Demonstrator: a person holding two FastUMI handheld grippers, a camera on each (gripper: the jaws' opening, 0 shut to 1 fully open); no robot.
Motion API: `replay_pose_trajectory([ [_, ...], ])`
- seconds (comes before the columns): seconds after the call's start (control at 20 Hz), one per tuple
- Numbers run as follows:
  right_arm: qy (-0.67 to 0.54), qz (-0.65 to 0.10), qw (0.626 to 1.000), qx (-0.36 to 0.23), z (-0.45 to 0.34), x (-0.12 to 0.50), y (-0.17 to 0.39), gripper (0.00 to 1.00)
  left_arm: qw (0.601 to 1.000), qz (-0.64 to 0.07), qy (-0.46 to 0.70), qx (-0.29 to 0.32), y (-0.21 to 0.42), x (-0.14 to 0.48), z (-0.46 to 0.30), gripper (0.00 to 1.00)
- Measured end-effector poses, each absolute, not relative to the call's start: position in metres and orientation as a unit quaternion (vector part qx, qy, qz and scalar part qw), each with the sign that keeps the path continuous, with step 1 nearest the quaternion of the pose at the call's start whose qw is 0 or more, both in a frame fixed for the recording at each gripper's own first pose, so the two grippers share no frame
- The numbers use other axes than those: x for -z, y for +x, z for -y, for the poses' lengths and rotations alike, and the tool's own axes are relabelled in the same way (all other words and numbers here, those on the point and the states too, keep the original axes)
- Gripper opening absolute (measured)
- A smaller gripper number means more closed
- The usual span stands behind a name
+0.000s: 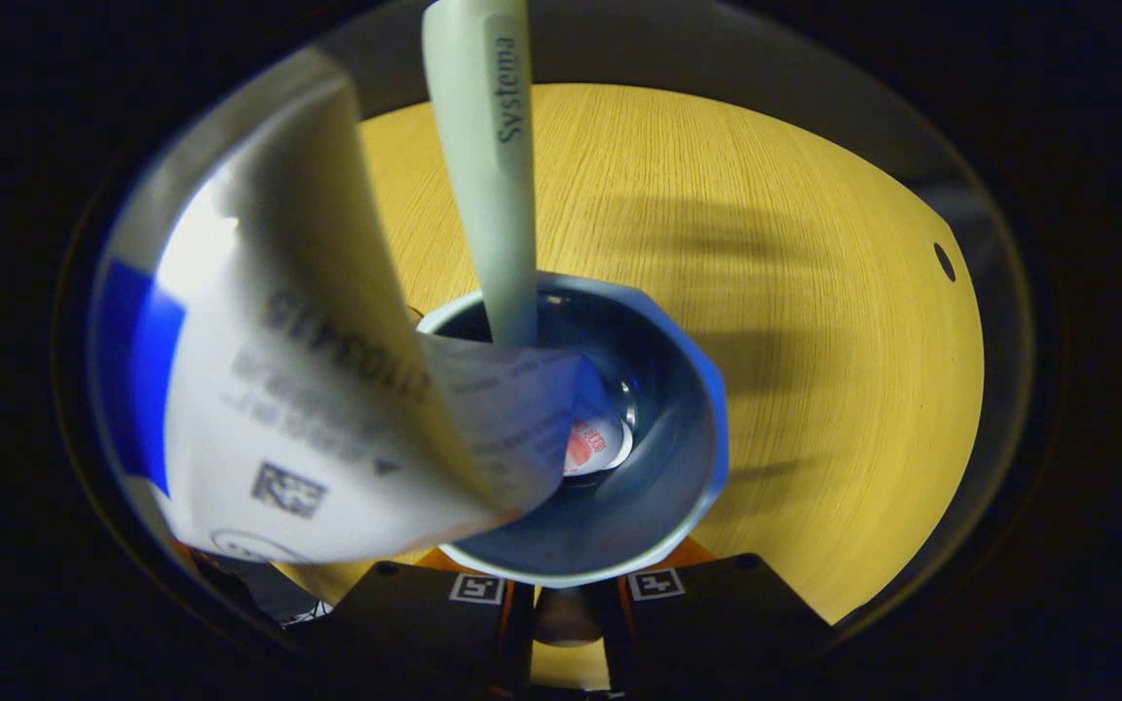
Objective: Put the toothbrush and toothpaste on the desktop into the cup, then pick up the cup and place it on the coaster on the desktop.
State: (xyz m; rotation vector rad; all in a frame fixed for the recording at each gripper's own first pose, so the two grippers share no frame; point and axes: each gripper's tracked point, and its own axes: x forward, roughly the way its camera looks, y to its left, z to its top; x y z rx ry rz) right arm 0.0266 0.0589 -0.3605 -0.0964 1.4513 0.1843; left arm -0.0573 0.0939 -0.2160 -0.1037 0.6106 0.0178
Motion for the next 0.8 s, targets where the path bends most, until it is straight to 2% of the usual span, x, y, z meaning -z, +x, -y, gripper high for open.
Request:
replay_pose_trajectory([
  [0.2, -0.028, -0.651, 0.752, -0.097, -0.080, 0.352, 0.029, 0.36, 0.953, -0.299, -0.049, -0.004, -0.056, 0.215, -0.094, 0.95],
  [0.25, -0.025, -0.650, 0.752, -0.101, -0.087, 0.351, 0.027, 0.27, 0.953, -0.299, -0.050, -0.003, -0.056, 0.215, -0.094, 0.95],
  [0.4, -0.024, -0.645, 0.755, -0.117, -0.109, 0.344, 0.028, 0.35, 0.953, -0.300, -0.051, -0.004, -0.057, 0.216, -0.095, 0.96],
  [0.8, -0.033, -0.644, 0.753, -0.132, -0.158, 0.349, 0.034, 0.35, 0.951, -0.303, -0.062, -0.015, -0.064, 0.218, -0.117, 0.95],
])
